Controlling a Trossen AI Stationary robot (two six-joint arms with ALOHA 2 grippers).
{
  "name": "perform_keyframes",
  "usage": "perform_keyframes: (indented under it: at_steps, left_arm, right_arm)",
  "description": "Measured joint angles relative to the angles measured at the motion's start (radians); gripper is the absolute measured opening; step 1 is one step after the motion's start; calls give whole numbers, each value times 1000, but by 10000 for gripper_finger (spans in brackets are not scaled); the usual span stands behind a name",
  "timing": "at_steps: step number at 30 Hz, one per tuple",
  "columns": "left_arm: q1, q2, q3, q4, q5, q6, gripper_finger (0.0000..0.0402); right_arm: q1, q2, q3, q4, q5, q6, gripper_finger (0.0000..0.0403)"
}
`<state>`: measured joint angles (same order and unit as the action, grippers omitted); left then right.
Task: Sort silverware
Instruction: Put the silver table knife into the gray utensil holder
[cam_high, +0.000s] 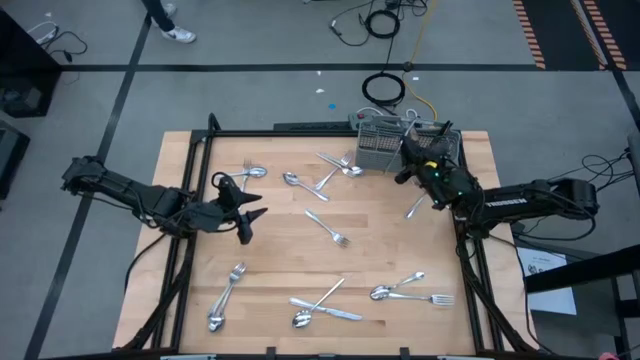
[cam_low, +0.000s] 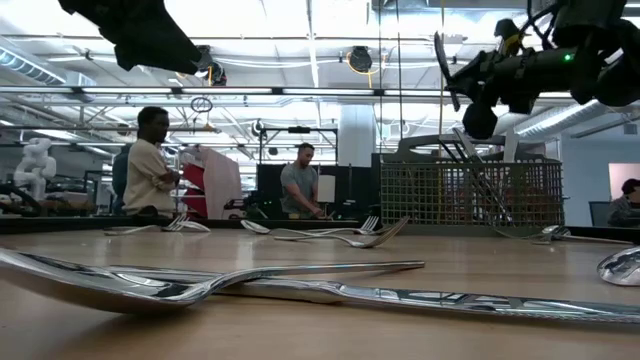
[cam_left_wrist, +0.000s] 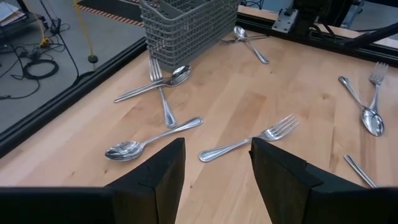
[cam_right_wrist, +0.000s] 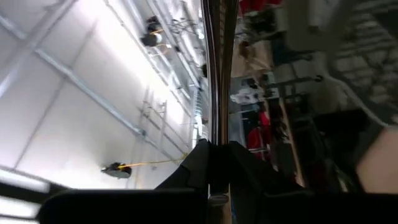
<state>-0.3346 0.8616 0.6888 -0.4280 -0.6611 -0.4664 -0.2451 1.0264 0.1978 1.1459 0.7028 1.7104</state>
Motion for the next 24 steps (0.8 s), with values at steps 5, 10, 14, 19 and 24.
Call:
perform_keyframes:
  at_steps: [5,10,14,19,24]
  left_arm:
    - [23,0,0,0,-2,-39,192]
    - [53,0,0,0,-3,-54,192]
    - [79,0,0,-6,-3,-102,192]
    - [107,0,0,-12,-2,-130,192]
    - [154,0,0,-12,-2,-130,192]
  right_arm:
    - [41,1,0,-101,-55,143,26]
    - [78,-15,0,-92,-48,164,24]
    - [84,-51,0,-106,-21,193,24]
    - [84,-120,-12,-153,29,207,23]
    - [86,-187,-74,-201,83,289,23]
